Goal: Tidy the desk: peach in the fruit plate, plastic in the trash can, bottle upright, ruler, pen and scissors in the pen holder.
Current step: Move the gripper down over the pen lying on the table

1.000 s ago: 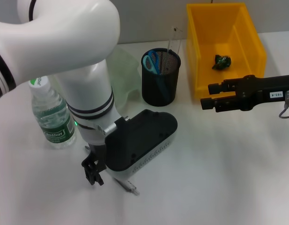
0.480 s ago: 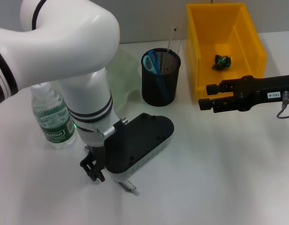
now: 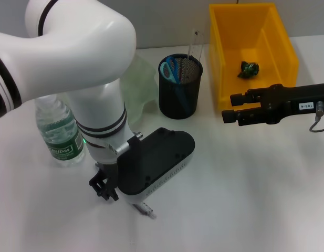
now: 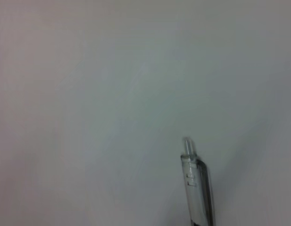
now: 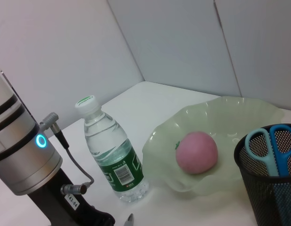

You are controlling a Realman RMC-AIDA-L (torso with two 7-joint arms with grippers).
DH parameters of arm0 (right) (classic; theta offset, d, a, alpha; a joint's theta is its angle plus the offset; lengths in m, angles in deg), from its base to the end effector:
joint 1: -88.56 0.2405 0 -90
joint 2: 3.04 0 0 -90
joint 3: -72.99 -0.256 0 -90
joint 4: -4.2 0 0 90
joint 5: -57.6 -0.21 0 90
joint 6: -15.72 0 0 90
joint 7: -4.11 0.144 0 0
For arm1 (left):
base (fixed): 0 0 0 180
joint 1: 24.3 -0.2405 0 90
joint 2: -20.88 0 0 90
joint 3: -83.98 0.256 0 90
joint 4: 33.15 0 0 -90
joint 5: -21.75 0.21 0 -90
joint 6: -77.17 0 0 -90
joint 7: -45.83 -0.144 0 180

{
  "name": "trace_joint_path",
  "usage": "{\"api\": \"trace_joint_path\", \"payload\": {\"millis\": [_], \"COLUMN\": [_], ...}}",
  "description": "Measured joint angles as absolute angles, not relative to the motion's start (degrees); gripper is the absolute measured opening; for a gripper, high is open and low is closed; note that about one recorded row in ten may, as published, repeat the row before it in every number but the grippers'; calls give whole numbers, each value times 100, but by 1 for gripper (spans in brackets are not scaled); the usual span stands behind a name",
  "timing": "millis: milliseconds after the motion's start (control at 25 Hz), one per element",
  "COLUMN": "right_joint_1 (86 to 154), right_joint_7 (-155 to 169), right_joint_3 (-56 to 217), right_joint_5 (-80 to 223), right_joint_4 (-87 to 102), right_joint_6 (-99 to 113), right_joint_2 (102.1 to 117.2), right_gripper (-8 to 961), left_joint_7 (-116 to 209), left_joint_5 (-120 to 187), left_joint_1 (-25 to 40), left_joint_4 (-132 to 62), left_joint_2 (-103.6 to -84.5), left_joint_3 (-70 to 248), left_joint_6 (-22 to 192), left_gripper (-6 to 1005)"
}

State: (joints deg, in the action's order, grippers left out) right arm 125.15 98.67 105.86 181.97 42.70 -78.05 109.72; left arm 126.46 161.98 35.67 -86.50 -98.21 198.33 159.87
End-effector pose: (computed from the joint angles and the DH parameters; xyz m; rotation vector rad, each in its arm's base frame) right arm 0.2599 0.3585 0.0494 -2.7384 0.8570 0.5728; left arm -0.1179 0.3427 -0.1082 2.3140 -1.2754 -0.9811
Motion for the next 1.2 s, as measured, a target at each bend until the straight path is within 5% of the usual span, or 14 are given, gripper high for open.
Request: {"api": "trace_joint_path", "payload": {"millis": [400,1200], "right_joint_1": [12536,12565], "right_joint_7": [9867,9867], "right_joint_3": [10586,10603], "right_joint_5": [18197,18196], "right_joint_4": [4270,4270], "right_joint_6": [-7811,-7805], "right_joint_2": [10972,10969], "right_gripper": [751,751], "left_joint_7": [12699,12763], "left_joint_5": [16220,16150], "left_joint_1": [3614,3679], "left_joint_4": [-8640,-8524], "left_joint_2": [-9821,-9830], "left_joint_3": [19836,19961], "left_joint_6": [15987,15914], "left_gripper": [368,344]}}
